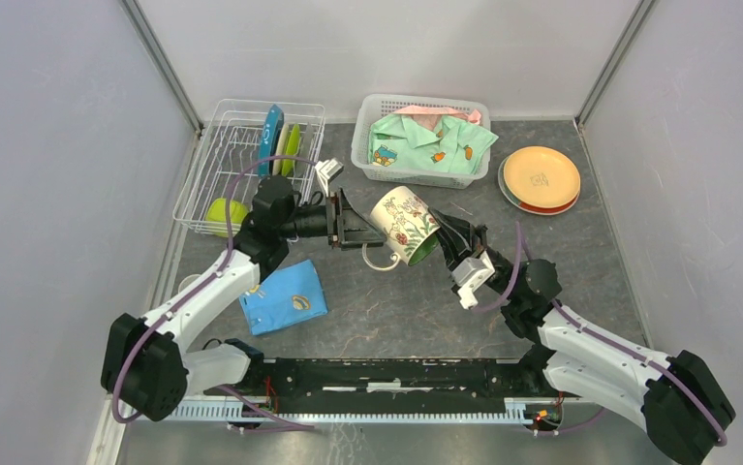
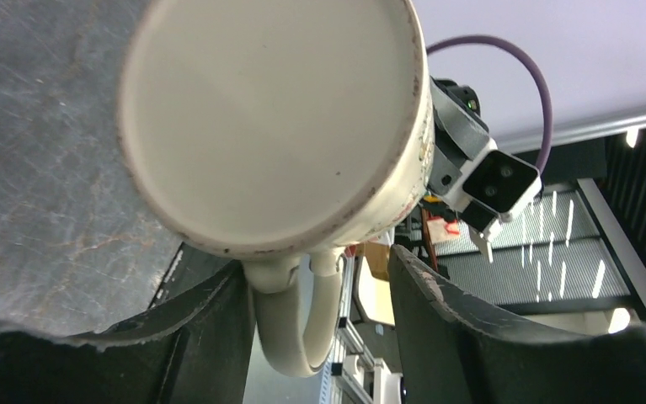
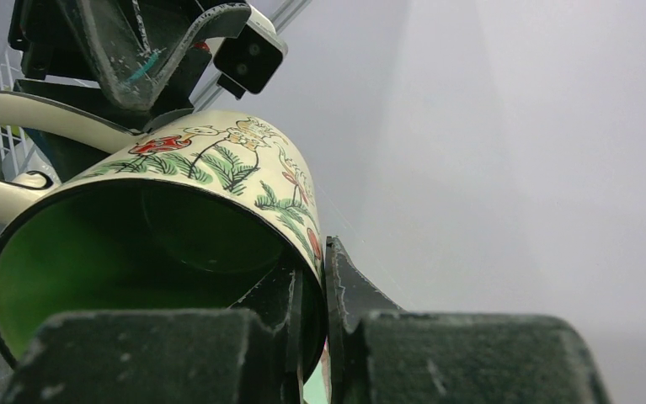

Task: Load the mixed dishes into the dish rack
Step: Pick up the cup at the center of the board.

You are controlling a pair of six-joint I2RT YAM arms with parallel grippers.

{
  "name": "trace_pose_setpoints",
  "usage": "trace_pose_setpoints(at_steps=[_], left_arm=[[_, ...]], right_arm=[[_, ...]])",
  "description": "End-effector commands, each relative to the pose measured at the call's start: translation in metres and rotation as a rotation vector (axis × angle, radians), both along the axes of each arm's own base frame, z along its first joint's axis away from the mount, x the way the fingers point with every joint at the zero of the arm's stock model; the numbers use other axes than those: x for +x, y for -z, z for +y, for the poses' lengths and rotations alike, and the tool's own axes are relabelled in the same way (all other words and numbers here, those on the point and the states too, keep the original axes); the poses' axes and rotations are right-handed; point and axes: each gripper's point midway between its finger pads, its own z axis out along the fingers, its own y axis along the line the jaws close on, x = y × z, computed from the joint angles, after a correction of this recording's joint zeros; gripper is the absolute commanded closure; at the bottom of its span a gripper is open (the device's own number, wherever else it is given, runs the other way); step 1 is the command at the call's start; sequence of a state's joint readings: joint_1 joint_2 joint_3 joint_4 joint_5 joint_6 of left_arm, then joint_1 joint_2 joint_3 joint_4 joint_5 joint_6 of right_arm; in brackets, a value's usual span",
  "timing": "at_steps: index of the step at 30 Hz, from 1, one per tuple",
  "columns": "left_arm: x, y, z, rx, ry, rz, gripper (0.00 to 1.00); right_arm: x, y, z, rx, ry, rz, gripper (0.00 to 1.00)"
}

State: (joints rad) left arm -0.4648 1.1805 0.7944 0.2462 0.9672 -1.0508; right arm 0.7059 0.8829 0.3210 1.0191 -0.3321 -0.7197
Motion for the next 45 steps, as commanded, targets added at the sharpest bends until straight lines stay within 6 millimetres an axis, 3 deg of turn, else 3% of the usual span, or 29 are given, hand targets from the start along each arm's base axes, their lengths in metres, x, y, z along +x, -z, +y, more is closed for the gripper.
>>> trace_pose_setpoints(at_steps=[1, 9, 25, 32, 35, 39, 45], left_arm=[[-0.029, -0.026, -0.006, -0.069, 0.099, -0.043, 0.38], [-0.042, -0.024, -0.007, -0.072, 0.116, -0.018, 0.34], [-0.055, -0.016, -0.031, -0.054, 0.159, 0.039, 0.45], [-0.049, -0.009, -0.033, -0.041, 0.125, 0.056, 0.82], [-0.044, -0.007, -0.033, -0.023, 0.103, 0.023, 0.97], [-0.033, -0.005, -0.033, 0.037, 0.054, -0.034, 0.98], [-0.015, -0.016, -0.029, 0.058, -0.046, -0.131, 0.98]], right_arm=[[-0.031, -0.083, -0.020, 0.188, -0.008, -0.255, 1.00], [-0.035, -0.093, -0.025, 0.219, -0.010, -0.280, 1.00], [-0.023, -0.079, -0.019, 0.178, 0.021, -0.243, 1.00], [-0.017, -0.070, -0.019, 0.170, 0.037, -0.211, 0.99], [-0.012, -0.061, -0.023, 0.169, 0.061, -0.172, 0.86], [-0.009, -0.049, -0.030, 0.171, 0.100, -0.134, 0.65], [-0.003, -0.029, -0.044, 0.172, 0.161, -0.065, 0.25]])
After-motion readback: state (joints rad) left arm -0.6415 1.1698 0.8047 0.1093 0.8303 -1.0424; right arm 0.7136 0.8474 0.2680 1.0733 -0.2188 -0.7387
